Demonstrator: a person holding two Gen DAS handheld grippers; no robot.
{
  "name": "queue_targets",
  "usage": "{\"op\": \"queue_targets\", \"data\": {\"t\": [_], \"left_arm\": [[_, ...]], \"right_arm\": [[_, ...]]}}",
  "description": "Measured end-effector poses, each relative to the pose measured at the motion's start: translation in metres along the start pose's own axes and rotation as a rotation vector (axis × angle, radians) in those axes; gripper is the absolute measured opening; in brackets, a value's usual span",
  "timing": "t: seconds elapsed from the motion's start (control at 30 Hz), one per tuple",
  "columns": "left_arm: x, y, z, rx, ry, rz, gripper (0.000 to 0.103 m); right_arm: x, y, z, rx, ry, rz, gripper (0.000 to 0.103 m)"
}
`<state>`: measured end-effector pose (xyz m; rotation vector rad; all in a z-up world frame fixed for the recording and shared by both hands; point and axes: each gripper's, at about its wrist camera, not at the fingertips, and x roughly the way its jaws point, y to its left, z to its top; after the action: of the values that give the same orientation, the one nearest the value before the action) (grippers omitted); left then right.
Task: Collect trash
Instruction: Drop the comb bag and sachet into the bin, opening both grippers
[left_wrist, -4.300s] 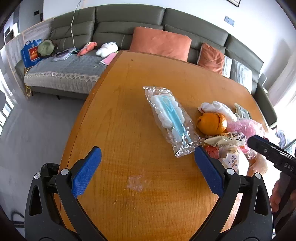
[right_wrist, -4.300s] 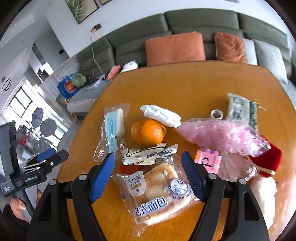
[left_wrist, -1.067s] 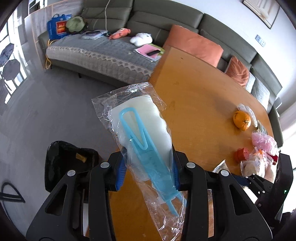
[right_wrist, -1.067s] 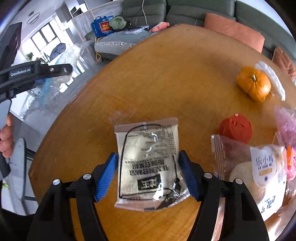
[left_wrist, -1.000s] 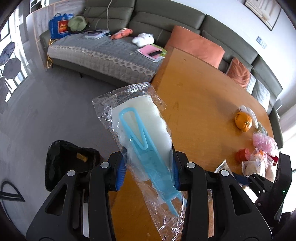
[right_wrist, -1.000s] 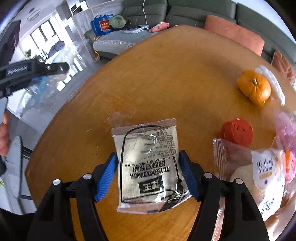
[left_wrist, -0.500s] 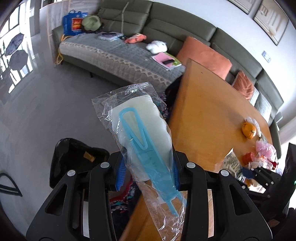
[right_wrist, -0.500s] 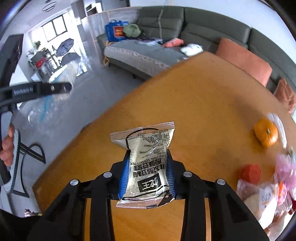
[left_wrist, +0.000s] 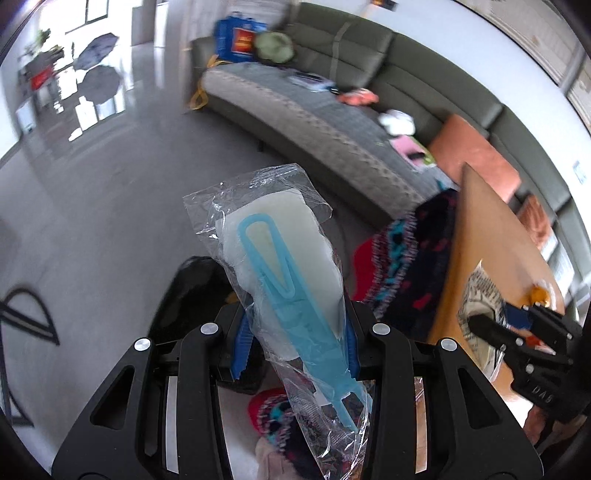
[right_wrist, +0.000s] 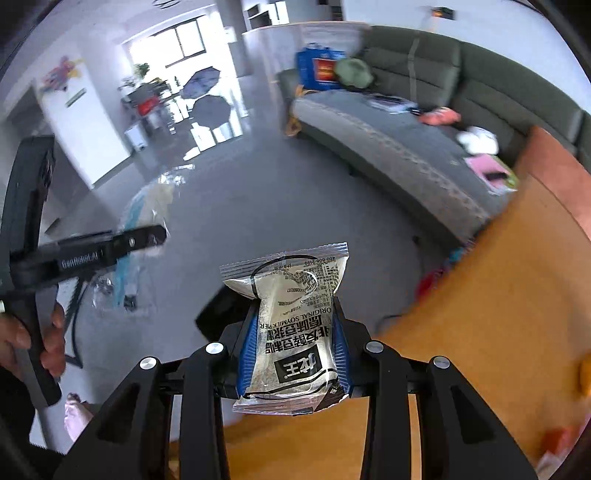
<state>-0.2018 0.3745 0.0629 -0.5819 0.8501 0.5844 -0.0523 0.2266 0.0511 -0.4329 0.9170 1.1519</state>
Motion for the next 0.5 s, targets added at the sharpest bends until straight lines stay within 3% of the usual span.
{"op": "queue_targets", "data": {"t": [0.33,0.4,0.43,0.47,0.5], "left_arm": [[0.001,0.07,-0.021,-0.098,0.035,0.127,0.039],[0.005,0.077,-0.02,-0.108,0.042,0.139,0.043],[0.008,0.082,-0.02,-0.116,0.051,0.144,0.054],[0.012,0.086,-0.017,-0.125,0.063,0.167,0.081],[0.014,0.089,-0.015,-0.133,0.061,0.193,0.096]], "right_arm": [[0.054,0.067,0.044,-0.067,0.054,0.143,0.037],[0.064,0.079,0.052,-0.066,0.071,0.169,0.042],[0.07,0.084,0.058,-0.065,0.08,0.177,0.046],[0.071,0.087,0.062,-0.066,0.072,0.166,0.063],[0.068,0.091,0.063,-0.071,0.051,0.148,0.071]]}}
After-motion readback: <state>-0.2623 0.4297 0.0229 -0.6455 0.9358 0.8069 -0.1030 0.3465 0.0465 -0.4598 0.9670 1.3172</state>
